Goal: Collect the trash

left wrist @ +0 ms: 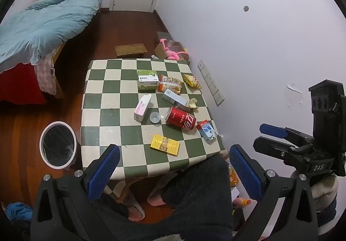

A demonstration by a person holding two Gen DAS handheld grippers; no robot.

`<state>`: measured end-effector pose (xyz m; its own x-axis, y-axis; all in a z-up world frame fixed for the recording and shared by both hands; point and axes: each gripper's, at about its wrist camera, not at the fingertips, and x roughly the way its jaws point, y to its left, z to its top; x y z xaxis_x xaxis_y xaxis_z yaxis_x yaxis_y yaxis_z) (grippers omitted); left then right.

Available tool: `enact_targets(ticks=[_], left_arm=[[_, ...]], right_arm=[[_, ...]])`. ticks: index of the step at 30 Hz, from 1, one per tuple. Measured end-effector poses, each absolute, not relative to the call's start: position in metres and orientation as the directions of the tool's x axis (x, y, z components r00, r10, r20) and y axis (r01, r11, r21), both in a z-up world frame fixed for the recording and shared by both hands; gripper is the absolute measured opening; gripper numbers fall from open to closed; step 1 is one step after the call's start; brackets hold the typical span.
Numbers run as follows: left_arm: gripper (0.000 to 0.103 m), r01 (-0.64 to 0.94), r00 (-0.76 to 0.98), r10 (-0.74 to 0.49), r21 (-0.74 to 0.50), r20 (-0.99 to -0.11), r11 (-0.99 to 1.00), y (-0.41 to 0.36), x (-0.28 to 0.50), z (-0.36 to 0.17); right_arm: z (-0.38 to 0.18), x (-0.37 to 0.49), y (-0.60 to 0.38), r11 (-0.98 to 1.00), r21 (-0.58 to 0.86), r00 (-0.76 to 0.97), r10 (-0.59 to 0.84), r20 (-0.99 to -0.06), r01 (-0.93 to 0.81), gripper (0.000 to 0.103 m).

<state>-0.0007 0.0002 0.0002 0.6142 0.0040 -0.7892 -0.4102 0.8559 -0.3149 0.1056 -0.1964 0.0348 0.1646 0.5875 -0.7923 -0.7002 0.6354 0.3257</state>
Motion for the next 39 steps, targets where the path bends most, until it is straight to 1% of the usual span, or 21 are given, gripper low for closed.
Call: enact_targets(ticks=[2,5,13,39], left_arm=[[0.103,-0.403,0.625,-0.006,-0.329,-0.781,0.854,0.001,-0.004,0.002],[0.103,-0.409,0.622,-0.011,-0.338,-0.783,0.848,0.003,-0.004,0.0],[0.103,-0.409,0.629,-0.017,-0.349,-0.777,0.843,0.004,-0.002,-0.003],[0.103,-0.416,0.641,-0.009,-0.357,-0.767,0.837,0.01,-0.006,-0.004]], right_arm=[[0.037,0.106,-0.199,0.632,0.326,0.165,0.591,-0.79,-0.703,0.103],[0.022,0.1,-0.188,0.629,0.318,0.159,0.583,-0.797,-0.71,0.103],[0.029,0.107,-0.18,0.601,0.345,0.114,0.594,-0.796,-0.721,0.103],[0.028,0.11,-0.172,0.598,0.341,0.111,0.59,-0.799,-0.725,0.103]])
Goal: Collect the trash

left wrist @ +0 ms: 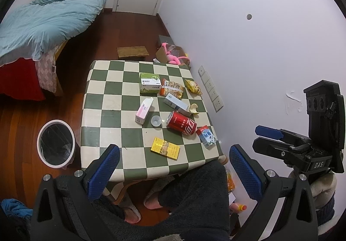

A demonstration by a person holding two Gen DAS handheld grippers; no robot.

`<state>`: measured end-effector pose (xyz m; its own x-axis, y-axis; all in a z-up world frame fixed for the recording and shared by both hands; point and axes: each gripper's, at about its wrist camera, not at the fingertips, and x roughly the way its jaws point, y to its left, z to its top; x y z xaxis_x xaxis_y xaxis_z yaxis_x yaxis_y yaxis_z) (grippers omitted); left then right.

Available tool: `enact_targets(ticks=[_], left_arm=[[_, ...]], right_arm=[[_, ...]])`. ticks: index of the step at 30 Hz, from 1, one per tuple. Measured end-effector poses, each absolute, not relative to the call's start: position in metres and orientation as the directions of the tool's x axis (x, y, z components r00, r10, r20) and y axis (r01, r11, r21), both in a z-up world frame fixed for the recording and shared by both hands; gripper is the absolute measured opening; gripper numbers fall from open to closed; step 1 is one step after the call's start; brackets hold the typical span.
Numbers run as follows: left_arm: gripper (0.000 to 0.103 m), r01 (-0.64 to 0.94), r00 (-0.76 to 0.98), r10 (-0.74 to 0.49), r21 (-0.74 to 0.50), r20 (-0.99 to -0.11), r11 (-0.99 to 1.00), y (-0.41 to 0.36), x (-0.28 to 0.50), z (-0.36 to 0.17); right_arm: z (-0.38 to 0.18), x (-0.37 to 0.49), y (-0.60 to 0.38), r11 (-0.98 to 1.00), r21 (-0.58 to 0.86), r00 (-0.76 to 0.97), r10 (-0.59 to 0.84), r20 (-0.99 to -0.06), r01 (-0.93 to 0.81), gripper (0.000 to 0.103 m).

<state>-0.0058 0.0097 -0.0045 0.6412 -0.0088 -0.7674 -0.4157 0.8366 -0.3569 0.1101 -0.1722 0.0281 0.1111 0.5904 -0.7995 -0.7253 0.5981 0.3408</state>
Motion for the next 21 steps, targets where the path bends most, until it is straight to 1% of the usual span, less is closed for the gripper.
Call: enact_targets(ticks=[21], left_arm=[[0.103,-0.413,0.652,-0.002,-0.357,-0.758,0.838,0.0119,-0.009,0.003]], right_arm=[[0.0319,0.1106,-0.1703,0.595,0.338,0.115,0.593,-0.797,-0.729,0.103]])
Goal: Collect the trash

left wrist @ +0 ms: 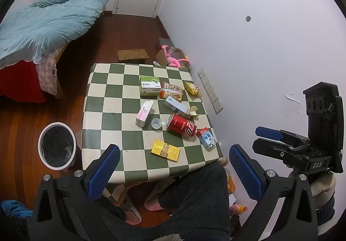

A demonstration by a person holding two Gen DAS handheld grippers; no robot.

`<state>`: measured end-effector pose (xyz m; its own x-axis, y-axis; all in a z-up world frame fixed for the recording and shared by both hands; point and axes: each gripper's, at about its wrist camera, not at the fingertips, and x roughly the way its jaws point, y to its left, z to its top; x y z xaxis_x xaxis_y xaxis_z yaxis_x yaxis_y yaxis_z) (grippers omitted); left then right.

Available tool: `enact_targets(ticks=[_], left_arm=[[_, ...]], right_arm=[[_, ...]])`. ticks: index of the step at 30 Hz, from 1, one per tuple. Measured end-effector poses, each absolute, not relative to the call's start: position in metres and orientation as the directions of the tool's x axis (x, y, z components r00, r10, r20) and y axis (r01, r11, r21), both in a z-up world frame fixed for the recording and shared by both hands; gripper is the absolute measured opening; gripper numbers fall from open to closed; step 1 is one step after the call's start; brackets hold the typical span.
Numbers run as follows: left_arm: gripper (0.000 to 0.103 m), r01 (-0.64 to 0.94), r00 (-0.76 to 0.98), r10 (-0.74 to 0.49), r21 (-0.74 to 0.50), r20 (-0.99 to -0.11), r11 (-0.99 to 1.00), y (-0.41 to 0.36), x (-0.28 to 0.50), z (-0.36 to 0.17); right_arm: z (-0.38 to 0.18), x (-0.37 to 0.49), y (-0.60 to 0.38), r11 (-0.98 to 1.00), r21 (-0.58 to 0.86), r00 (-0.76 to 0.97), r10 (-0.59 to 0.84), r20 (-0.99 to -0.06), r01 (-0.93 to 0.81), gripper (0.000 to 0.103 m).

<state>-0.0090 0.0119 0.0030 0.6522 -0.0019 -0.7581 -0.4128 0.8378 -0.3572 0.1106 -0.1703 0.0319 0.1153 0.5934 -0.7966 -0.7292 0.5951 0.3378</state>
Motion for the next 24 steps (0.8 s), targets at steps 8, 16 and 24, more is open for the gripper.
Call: enact_targets(ticks=[8,16,24], left_arm=[[0.103,-0.413,0.652,-0.002,-0.357,-0.758,0.838,0.0116,-0.0087,0.003],[0.103,-0.414,0.652,0.001,-0.355,-0.758,0.839,0.0108,-0.0073,0.004],[0.103,-0.413,0.652,0.0,-0.355,-0.758,0.839,0.0109,-0.0074,0.004]], right_arm=[[0.0319,0.1104,-0.1704,0.595,0.337,0.116,0.593,-0.797,-0.73,0.103],[0.0319,0.1108,-0.1702,0.594,0.337,0.116,0.594,-0.796,-0.73,0.103],[0.0323,0.1117,-0.1713,0.594,0.337,0.116,0.594,-0.796,-0.73,0.103]])
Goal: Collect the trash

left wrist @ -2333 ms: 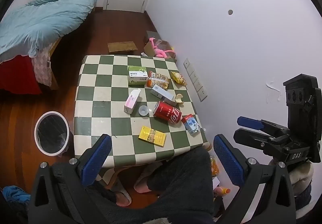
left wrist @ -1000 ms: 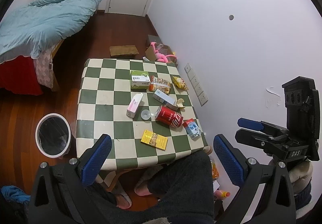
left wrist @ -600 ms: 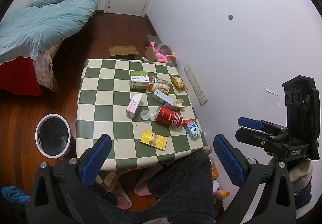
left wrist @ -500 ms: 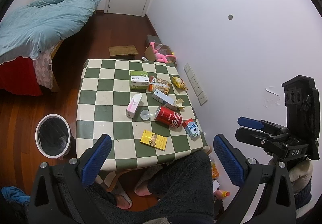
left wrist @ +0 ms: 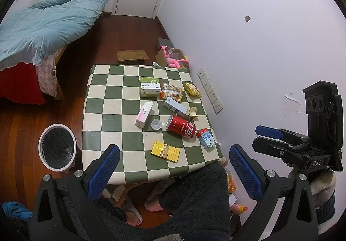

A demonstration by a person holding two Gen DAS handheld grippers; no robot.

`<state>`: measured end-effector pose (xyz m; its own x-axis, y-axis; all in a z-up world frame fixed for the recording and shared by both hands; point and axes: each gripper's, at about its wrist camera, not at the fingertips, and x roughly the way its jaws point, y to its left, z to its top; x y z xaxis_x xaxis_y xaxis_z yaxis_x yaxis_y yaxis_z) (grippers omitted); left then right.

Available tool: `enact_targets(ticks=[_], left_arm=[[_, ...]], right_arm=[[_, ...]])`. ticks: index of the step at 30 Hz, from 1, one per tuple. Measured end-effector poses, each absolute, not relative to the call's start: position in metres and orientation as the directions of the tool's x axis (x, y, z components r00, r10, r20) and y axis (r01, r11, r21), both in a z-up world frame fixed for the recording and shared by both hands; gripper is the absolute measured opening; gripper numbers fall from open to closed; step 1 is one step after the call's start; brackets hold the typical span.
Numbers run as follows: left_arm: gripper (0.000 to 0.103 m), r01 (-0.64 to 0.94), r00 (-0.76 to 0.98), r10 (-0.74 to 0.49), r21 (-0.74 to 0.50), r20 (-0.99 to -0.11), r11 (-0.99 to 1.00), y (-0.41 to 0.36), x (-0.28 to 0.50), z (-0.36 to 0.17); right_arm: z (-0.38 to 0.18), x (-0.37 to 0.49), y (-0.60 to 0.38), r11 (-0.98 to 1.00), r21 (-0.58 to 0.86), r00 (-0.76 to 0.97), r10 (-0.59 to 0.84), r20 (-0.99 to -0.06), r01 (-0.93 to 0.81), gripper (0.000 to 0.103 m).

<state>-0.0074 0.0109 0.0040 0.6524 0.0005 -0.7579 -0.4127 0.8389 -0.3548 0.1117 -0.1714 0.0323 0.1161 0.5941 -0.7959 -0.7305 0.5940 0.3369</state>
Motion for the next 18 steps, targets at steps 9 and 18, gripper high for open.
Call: enact_targets(ticks=[9,18], left_arm=[[0.103,-0.413,0.653,0.001,-0.355,-0.757,0.839,0.0101,-0.0076,0.004],[0.103,-0.468,0.621,0.086,-0.281,-0.779,0.838,0.0155,0.0013,-0.0022]], right_arm=[[0.0313,0.1107,-0.1716,0.591,0.338,0.113,0.595,-0.795,-0.732,0.103],[0.0285,0.1197,-0.1727,0.62,0.335,0.136,0.587,-0.798,-0.71,0.103]])
